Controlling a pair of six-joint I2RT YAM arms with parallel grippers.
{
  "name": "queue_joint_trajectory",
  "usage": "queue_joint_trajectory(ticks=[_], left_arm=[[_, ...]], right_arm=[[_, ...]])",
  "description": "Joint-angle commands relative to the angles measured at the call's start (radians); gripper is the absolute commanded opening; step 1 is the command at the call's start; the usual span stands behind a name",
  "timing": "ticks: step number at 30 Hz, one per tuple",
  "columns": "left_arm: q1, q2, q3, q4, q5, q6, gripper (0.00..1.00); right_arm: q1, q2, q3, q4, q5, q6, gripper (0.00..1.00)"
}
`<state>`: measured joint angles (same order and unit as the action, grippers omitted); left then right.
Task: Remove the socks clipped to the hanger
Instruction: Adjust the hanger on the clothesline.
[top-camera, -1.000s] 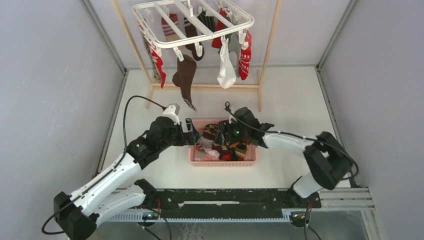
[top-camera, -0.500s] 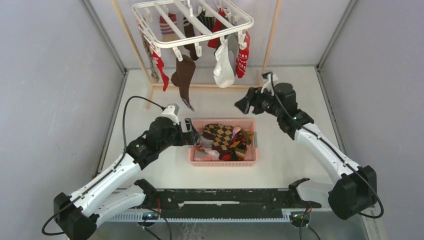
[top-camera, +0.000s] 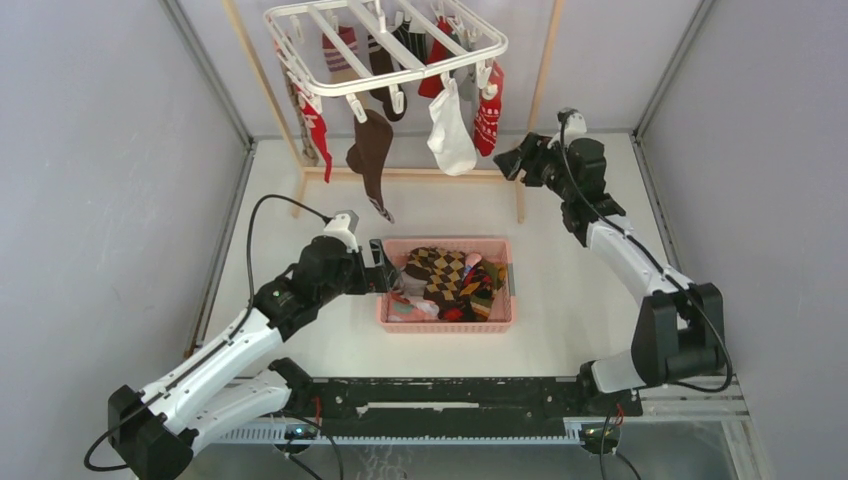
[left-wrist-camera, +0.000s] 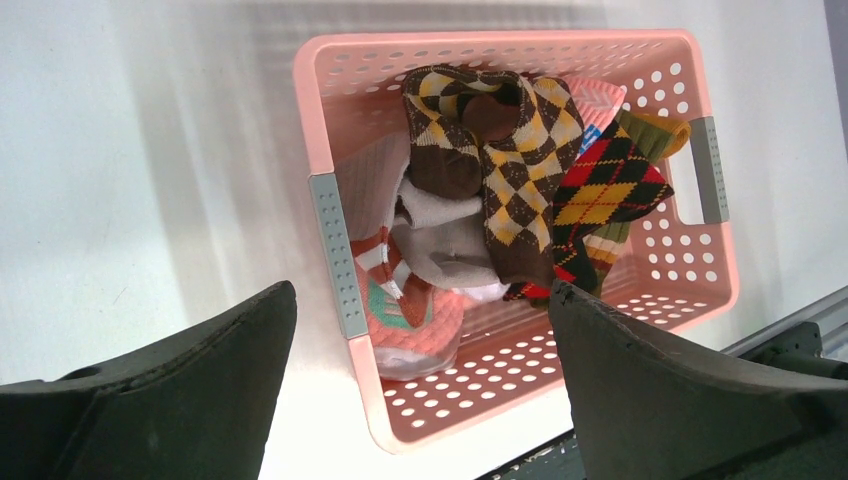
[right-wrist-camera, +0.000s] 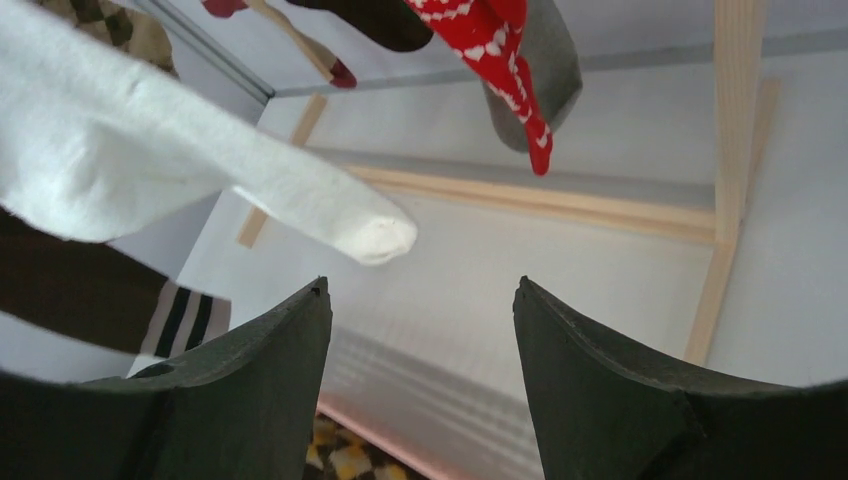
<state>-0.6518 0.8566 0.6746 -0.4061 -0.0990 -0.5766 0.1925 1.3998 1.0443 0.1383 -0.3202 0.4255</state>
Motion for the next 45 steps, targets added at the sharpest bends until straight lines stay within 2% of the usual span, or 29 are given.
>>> queue_joint_trajectory(ticks=[1, 5, 11, 24, 27, 30, 32, 39, 45], left_arm=[[0.006, -0.008, -0.005, 0.030, 0.008, 0.001, 1.00], [0.007, 0.000, -0.001, 0.031, 0.009, 0.006, 1.00], [0.009, 0.015, 0.007, 0.030, 0.011, 0.010, 1.00], [0.015, 0.046, 0.016, 0.039, 0.015, 0.014, 1.00], [0.015, 0.054, 0.016, 0.043, 0.018, 0.015, 1.00], [0.017, 0.055, 0.016, 0.044, 0.020, 0.016, 1.00], [0.018, 0.053, 0.016, 0.045, 0.020, 0.014, 1.00], [0.017, 0.030, 0.016, 0.040, 0.023, 0.013, 1.00], [0.018, 0.012, 0.021, 0.038, 0.030, 0.009, 1.00]], right_arm=[[-0.017, 0.072, 0.041, 0.230, 0.004, 0.017, 0.73], [-0.022, 0.143, 0.051, 0.341, 0.002, 0.004, 0.68], [-0.025, 0.256, 0.087, 0.504, -0.012, 0.004, 0.68], [-0.023, 0.520, 0.342, 0.502, -0.056, 0.042, 0.68], [-0.022, 0.547, 0.360, 0.502, -0.066, 0.056, 0.60], [-0.019, 0.556, 0.364, 0.509, -0.080, 0.066, 0.38], [-0.016, 0.555, 0.363, 0.511, -0.084, 0.070, 0.27], [0.002, 0.461, 0.305, 0.468, -0.056, 0.027, 0.16], [0.033, 0.314, 0.195, 0.406, -0.019, -0.036, 0.15]])
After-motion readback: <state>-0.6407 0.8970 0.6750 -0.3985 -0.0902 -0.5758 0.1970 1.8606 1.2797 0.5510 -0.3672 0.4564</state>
